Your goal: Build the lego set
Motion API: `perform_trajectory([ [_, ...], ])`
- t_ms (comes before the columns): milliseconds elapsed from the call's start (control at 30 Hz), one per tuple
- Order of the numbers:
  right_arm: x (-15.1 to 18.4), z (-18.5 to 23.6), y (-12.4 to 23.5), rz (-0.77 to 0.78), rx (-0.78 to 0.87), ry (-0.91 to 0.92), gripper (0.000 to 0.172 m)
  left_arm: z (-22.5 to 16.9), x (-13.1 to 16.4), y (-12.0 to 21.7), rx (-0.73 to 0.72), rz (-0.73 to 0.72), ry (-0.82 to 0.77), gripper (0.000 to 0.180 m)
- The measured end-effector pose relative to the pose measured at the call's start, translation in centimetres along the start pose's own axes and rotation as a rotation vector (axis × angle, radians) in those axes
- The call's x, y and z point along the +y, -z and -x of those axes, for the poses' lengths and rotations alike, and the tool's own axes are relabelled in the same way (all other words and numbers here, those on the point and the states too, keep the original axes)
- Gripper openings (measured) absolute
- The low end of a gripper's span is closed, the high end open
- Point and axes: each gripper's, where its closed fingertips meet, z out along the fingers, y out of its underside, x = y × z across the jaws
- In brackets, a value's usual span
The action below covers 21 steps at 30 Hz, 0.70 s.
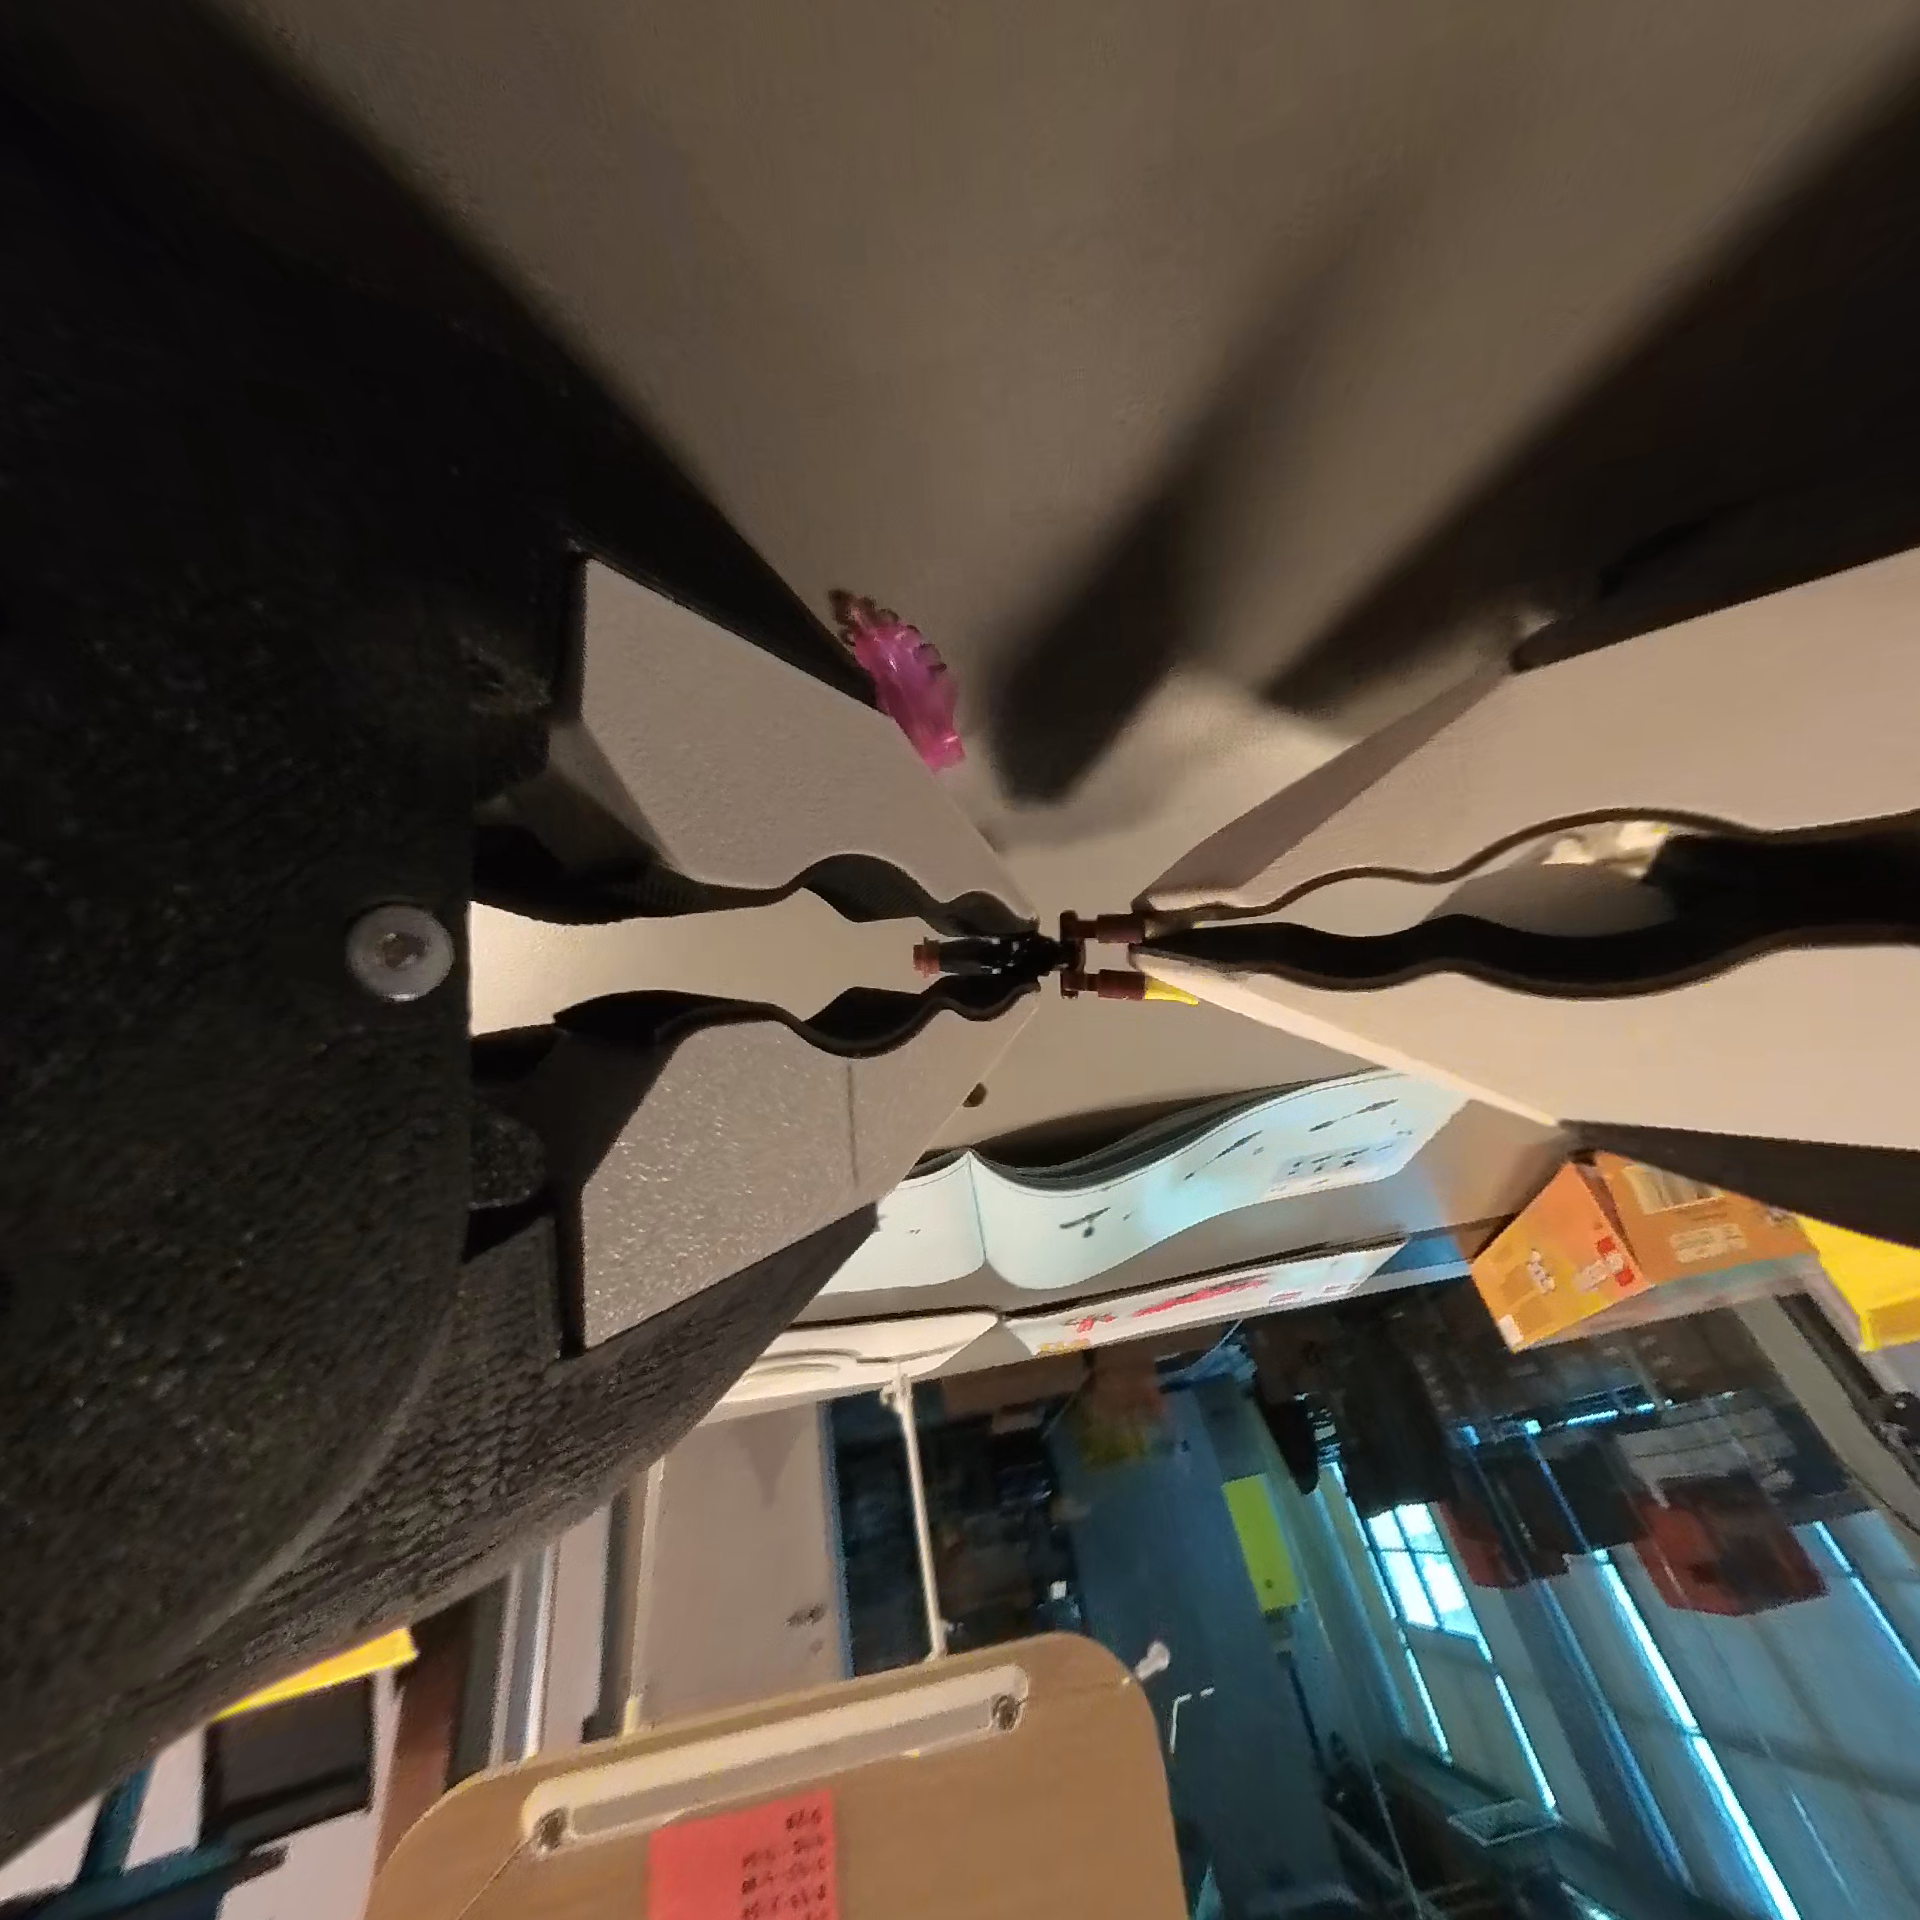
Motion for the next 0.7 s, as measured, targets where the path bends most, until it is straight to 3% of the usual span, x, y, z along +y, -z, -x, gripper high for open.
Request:
perform_trajectory([
  [700, -0.52, -0.4, 0.13, -0.056, -0.021, -0.125, 0.003, 0.49, 0.05, -0.04, -0.022, -0.007, -0.003, 0.001],
])
